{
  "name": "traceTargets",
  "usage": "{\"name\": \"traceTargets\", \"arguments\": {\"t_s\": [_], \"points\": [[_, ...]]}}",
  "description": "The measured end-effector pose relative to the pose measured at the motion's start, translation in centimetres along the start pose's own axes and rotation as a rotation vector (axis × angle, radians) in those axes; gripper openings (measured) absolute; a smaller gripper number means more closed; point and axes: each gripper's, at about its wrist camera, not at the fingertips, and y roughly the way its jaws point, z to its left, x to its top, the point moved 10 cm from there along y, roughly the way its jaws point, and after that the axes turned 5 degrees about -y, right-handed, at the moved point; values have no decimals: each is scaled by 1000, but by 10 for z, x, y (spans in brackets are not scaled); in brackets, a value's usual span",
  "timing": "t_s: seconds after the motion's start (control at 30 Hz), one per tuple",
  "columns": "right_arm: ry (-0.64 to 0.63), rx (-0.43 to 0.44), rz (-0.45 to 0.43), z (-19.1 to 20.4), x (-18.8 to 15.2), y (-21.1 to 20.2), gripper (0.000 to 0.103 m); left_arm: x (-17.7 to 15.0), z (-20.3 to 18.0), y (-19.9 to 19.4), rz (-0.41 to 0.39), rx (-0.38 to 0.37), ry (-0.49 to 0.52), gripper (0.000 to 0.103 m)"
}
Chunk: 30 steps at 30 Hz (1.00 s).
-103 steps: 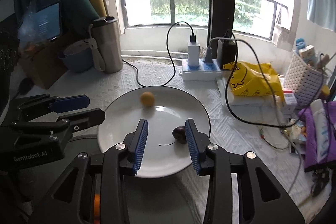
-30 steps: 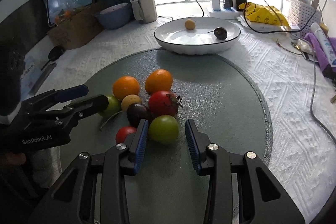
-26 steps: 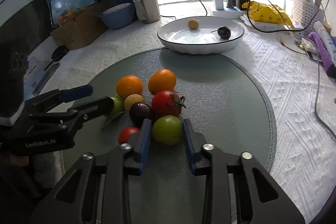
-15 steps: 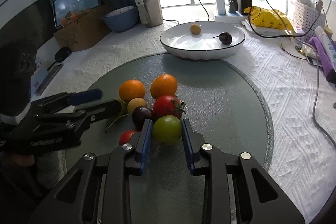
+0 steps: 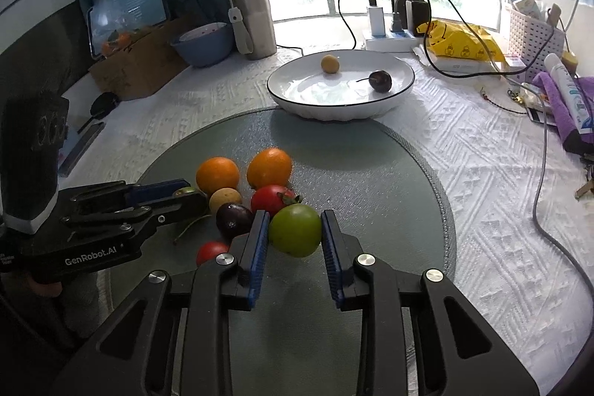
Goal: Organize fruits
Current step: 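Grasp a green tomato with the right gripper while the left gripper grasps another green fruit, then carry both green fruits into the white bowl and open both grippers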
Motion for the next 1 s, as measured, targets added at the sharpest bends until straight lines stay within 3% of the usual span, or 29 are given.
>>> {"name": "traceTargets", "arguments": {"t_s": [0.43,1.0], "points": [[-16,-18,-35,-12,28,-3,30,35,-11,-24,-60,-34,12,31],[-19,-34,-65,-38,71,15,30,102,-5,1,-117,-14,91,31]]}}
